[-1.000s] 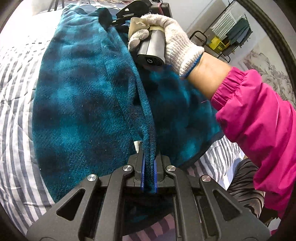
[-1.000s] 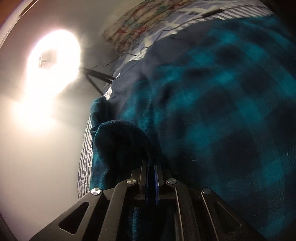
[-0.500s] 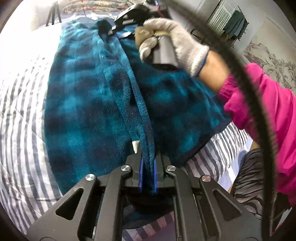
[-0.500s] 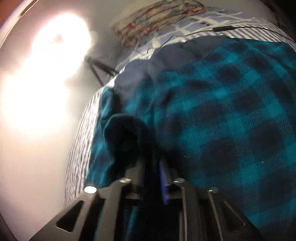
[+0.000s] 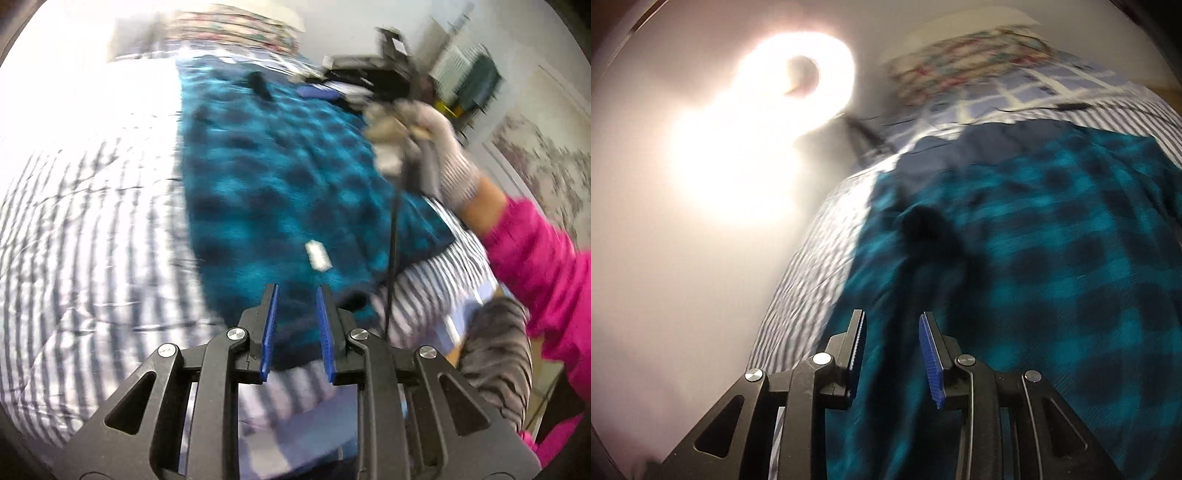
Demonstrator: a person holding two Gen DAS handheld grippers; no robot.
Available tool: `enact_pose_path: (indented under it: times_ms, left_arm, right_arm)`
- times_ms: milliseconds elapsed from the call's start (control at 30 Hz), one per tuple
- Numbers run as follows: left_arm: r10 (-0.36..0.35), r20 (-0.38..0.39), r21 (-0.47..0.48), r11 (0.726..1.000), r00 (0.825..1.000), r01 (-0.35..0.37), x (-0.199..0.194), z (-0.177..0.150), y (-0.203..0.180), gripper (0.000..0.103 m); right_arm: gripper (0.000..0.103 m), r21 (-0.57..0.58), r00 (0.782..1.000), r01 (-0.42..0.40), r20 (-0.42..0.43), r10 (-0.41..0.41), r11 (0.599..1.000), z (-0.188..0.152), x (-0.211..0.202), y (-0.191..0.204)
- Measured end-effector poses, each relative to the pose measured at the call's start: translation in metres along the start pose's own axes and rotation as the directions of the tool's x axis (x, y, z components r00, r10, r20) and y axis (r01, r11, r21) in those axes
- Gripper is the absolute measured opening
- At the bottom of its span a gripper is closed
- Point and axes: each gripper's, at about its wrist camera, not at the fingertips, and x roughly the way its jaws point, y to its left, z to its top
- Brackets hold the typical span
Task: Fold large clothes
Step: 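Open both grippers and lay the folded fabric flat on the shirt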
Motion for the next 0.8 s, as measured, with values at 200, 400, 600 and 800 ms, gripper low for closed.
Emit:
enact_pose_path:
  times_ms: [200, 400, 600, 800]
  left_arm:
    - [0.025, -0.017, -0.057, 0.998, 1.0, -0.026, 0.033, 0.012, 0.021, 0.02]
    - [0.009, -0.048, -0.041, 0.999, 0.999, -0.011, 0.062, -0.014, 0.013, 0.02]
    - [0.025, -0.048, -0.009, 1.0, 0.999, -0.026, 0.058, -0.015, 0.009, 0.02]
    - [0.072, 0.05, -0.031, 0.997, 0.996, -0.07, 0.01, -0.008, 0.002, 0.02]
  right_arm:
    - [0.032, -0.085, 0.998, 0.001, -0.067, -0.006, 0.996, -0.018, 0.046, 0.035]
    - [0.026, -0.119, 0.982, 0.141, -0.108, -0.154, 0.983, -0.019, 0.087, 0.019]
    - [0.021, -0.078, 0.978, 0.165, -0.117, -0.174, 0.983, -0.025, 0.095, -0.008]
    - [0.03, -0.085, 0.987, 0.149, -0.049, -0.153, 0.985, -0.02, 0.048, 0.019]
